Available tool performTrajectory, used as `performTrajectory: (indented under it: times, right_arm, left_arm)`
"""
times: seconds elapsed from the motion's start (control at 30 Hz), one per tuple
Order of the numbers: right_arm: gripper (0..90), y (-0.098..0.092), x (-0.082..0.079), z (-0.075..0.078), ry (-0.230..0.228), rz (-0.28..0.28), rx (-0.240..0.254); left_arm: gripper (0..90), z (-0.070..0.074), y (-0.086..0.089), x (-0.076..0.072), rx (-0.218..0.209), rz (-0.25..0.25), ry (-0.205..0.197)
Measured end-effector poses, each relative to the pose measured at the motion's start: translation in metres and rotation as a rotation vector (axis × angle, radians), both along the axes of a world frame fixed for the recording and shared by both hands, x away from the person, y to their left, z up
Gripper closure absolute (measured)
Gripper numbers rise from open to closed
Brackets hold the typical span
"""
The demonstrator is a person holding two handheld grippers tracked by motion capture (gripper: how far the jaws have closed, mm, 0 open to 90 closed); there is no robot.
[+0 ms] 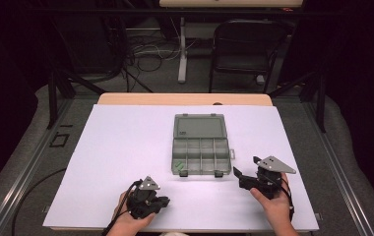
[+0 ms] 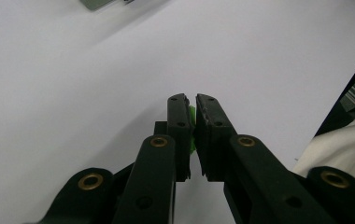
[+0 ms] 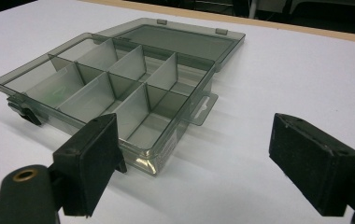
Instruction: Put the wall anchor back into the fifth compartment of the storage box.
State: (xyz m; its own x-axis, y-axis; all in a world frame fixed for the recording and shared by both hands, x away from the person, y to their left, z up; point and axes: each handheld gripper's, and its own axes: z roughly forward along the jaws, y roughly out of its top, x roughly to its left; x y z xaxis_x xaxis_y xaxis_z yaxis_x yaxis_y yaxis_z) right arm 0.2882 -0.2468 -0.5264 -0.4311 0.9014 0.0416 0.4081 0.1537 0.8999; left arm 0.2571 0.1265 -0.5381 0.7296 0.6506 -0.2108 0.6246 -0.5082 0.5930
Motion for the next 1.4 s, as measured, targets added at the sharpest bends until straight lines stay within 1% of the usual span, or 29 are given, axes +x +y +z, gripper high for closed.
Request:
performTrajectory:
  times: [0.13,0.3,0.33,0.37,0.4,0.47,0.53,0.57,0.6,0.7,0.73,0.77,0.8,0.83,0.87,0.9,0.97,1.0,1.07,1.23,1.27,1.33,1.37,1.4]
  right_arm:
    - [15.7,0.0,0.0,0.0,-0.001,0.0,0.001]
    - [15.7,0.0,0.0,0.0,0.002,0.0,-0.001]
    - [15.7,0.001,0.001,-0.001,-0.017,-0.007,0.007]
    - [15.7,0.001,0.0,0.0,-0.007,-0.006,-0.003]
    - [15.8,0.001,0.0,0.0,-0.005,0.002,-0.001]
    - [15.7,0.0,-0.001,0.0,-0.004,0.0,0.001]
    - [15.7,0.0,-0.001,0.0,0.0,-0.001,0.002]
    - [15.7,-0.001,-0.001,0.001,0.017,0.001,-0.008]
    - [15.7,0.0,-0.001,0.001,0.014,0.001,-0.004]
    - [15.7,0.002,0.001,-0.001,-0.016,-0.008,0.009]
    - [15.7,0.001,0.0,-0.001,-0.009,-0.008,0.003]
    - [15.7,0.002,0.001,-0.001,-0.017,-0.008,0.01]
    - [15.7,0.001,0.001,-0.001,-0.013,-0.006,0.009]
    - [15.7,-0.001,-0.001,0.001,0.019,0.004,-0.009]
    - [15.7,-0.001,-0.001,0.001,0.018,0.002,-0.007]
    - [15.7,0.0,0.0,-0.001,0.002,-0.002,0.006]
    - [15.7,0.001,0.001,-0.001,-0.002,-0.007,0.006]
    - [15.7,0.001,0.0,-0.001,0.004,-0.002,0.006]
    - [15.7,0.001,0.0,-0.001,0.0,-0.005,0.008]
    - [15.7,0.0,0.0,-0.001,0.006,-0.005,0.005]
    - [15.7,-0.001,0.0,0.0,0.023,-0.001,-0.006]
    - [15.7,0.0,0.0,0.0,0.024,-0.001,-0.005]
    - [15.7,0.0,0.0,-0.001,0.015,-0.005,0.001]
    - [15.7,0.0,0.0,-0.001,0.015,-0.005,0.002]
  left_arm:
    - [84.7,0.001,0.0,0.0,-0.011,0.013,0.0]
    - [84.7,0.007,0.002,0.003,-0.013,0.018,-0.016]
    - [84.7,0.008,0.002,0.004,-0.016,0.021,-0.016]
    - [84.7,0.009,0.003,0.004,-0.022,0.028,-0.015]
    - [84.7,0.01,0.004,0.005,-0.027,0.037,-0.016]
    - [84.7,0.011,0.006,0.007,-0.035,0.045,-0.012]
    - [84.7,0.013,0.009,0.01,-0.033,0.045,-0.016]
    - [84.7,0.014,0.009,0.011,-0.038,0.055,-0.012]
    - [84.7,0.015,0.01,0.012,-0.038,0.054,-0.012]
    - [84.7,0.017,0.011,0.015,-0.031,0.055,-0.013]
    - [84.7,0.017,0.011,0.015,-0.04,0.064,-0.011]
    - [84.7,0.018,0.012,0.017,-0.034,0.058,-0.008]
    - [84.7,0.019,0.012,0.017,-0.039,0.064,-0.01]
    - [84.7,0.02,0.012,0.018,-0.034,0.063,-0.009]
    - [84.7,0.021,0.012,0.019,-0.035,0.064,-0.011]
    - [84.7,0.022,0.012,0.02,-0.035,0.064,-0.014]
    - [84.7,0.024,0.011,0.021,-0.042,0.069,-0.011]
    - [84.7,0.025,0.011,0.022,-0.041,0.066,-0.014]
    - [84.7,0.028,0.01,0.024,-0.041,0.066,-0.017]
    - [84.7,0.035,0.006,0.031,-0.046,0.06,-0.023]
    - [84.7,0.036,0.006,0.033,-0.048,0.058,-0.023]
    - [84.7,0.038,0.003,0.037,-0.052,0.058,-0.017]
    - [84.6,0.039,0.002,0.039,-0.059,0.063,-0.016]
    - [84.6,0.04,0.001,0.041,-0.057,0.055,-0.012]
